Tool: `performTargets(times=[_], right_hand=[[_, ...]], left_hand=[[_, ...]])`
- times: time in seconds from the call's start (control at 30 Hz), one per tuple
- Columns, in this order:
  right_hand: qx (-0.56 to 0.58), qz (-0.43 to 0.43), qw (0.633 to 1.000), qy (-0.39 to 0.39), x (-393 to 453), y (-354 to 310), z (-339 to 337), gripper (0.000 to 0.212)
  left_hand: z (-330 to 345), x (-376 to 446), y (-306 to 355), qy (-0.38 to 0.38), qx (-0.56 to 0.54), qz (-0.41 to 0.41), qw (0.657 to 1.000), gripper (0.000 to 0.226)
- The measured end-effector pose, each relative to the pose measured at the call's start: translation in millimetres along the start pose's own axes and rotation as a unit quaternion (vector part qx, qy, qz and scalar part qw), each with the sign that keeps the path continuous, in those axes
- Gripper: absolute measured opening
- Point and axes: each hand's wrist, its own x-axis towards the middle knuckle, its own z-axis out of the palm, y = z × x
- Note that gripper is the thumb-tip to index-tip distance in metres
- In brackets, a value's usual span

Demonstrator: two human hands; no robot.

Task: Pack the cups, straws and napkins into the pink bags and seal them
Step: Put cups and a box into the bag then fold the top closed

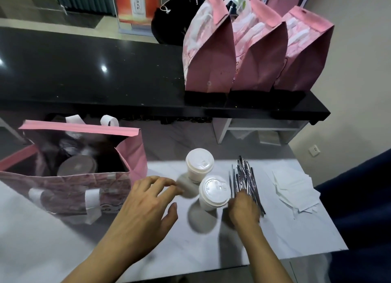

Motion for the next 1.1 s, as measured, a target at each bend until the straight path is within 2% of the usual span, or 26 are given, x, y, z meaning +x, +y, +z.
performTargets(times=[0.1,0.17,0.23,0.33,0.43,0.5,0.57,0.67,0.73,0.8,0.9,1.0,1.1], right_hand=[[0.04,0.006,0.997,0.069,-4,5,-20,0.022],[0.07,-0.023,0.987,0.142,-8,5,-40,0.016],[0.148,-0.057,0.97,0.186,-17,-7,-69,0.009],[0.315,-0.158,0.92,0.174,-48,-48,-117,0.002],[0.382,-0.296,0.865,0.135,-93,-99,-151,0.01],[0.352,-0.369,0.856,0.084,-114,-132,-159,0.015],[0.271,-0.419,0.865,0.054,-128,-163,-155,0.017],[0.118,-0.476,0.869,0.058,-143,-213,-144,0.015],[0.036,-0.508,0.859,0.046,-152,-242,-137,0.019],[-0.013,-0.52,0.854,0.007,-162,-267,-130,0.023],[-0.049,-0.51,0.856,-0.072,-173,-292,-116,0.026],[-0.062,-0.485,0.865,-0.118,-173,-302,-98,0.031],[-0.032,-0.472,0.879,-0.064,-168,-300,-91,0.031]], left_hand=[[-12,-4,-8,0.009,-0.001,0.004,1.0,0.029],[-21,-7,-14,0.022,-0.003,0.003,1.0,0.028],[-33,-8,-22,0.041,-0.002,0.004,0.999,0.028],[-55,-11,-40,0.082,0.01,-0.002,0.997,0.029],[-79,-21,-72,0.13,0.029,-0.057,0.989,0.03],[-93,-30,-100,0.156,0.048,-0.124,0.979,0.029],[-104,-40,-128,0.157,0.07,-0.197,0.965,0.026],[-112,-51,-160,0.093,0.111,-0.284,0.948,0.028],[-114,-56,-172,0.041,0.091,-0.312,0.945,0.043],[-116,-59,-179,-0.003,0.058,-0.32,0.946,0.066],[-117,-61,-182,-0.021,0.031,-0.297,0.954,0.088],[-116,-62,-182,-0.018,0.02,-0.27,0.963,0.091],[-115,-62,-182,0.003,0.017,-0.235,0.972,0.079]])
